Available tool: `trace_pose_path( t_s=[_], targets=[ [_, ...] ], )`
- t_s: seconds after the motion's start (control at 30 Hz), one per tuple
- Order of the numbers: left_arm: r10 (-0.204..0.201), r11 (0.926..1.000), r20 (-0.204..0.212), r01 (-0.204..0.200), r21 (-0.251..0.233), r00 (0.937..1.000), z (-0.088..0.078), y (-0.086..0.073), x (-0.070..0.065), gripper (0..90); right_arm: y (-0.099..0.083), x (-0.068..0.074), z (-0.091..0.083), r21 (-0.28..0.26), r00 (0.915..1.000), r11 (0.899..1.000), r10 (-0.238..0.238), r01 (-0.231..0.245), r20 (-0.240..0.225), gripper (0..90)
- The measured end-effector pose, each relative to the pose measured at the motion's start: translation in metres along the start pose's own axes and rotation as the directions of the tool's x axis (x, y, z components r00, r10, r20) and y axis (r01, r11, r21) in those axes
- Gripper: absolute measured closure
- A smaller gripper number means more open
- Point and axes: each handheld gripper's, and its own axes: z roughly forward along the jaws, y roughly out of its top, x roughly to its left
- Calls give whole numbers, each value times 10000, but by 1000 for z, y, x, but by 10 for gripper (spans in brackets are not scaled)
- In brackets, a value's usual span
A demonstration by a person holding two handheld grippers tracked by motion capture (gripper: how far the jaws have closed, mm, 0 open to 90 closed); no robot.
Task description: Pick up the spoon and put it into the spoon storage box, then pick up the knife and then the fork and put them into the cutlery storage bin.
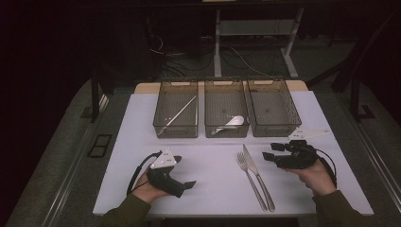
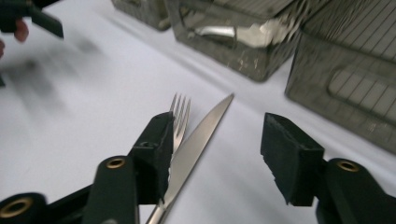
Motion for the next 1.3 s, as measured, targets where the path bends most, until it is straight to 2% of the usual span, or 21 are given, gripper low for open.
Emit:
trace_pose_path(
  t_s=[0.07,0.13,0.2,0.43,0.53,0.73,0.83,1.07,1.1,1.17,1.27,1.3],
  targets=[
    [28,10000,-6,-28,5,10000,0,0,0,0,-2,1,-1,93,10000,10000,6,-5,-38,491],
    [-12,10000,-12,12,11,10000,0,0,0,0,-5,4,-2,260,9999,9997,-36,40,-159,563],
    [-39,10000,-16,39,-3,10000,0,0,0,0,-10,8,-4,374,9992,9992,-107,121,-374,683],
    [-46,10000,-6,46,-12,10000,0,0,0,0,-20,22,-8,658,9956,9970,-352,410,-866,895],
    [-20,10000,-22,20,-15,10000,0,0,0,0,-24,27,-9,779,9922,9950,-535,624,-1123,897],
    [-38,10000,-33,37,-56,10000,-1,0,0,0,-34,36,-7,1080,9890,9909,-655,801,-1328,897],
    [-33,10000,-28,33,-23,10000,0,0,0,0,-43,42,-2,1443,9853,9832,-904,1115,-1449,897],
    [-36,10000,-39,36,0,10000,0,0,0,0,-54,53,6,2027,9787,9689,-1068,1421,-1754,898],
    [-28,10000,-40,28,11,10000,0,0,0,0,-54,53,6,2027,9787,9689,-1068,1421,-1754,898],
    [-18,10000,-41,18,-1,10000,0,0,0,0,-55,55,9,2279,9762,9596,-1259,1650,-1768,898],
    [-24,10000,-38,24,5,10000,0,0,0,0,-56,58,11,2504,9764,9526,-1324,1729,-1706,899],
    [-22,10000,-36,22,3,10000,0,0,0,0,-56,58,11,2504,9764,9526,-1324,1729,-1706,899]
  ],
)
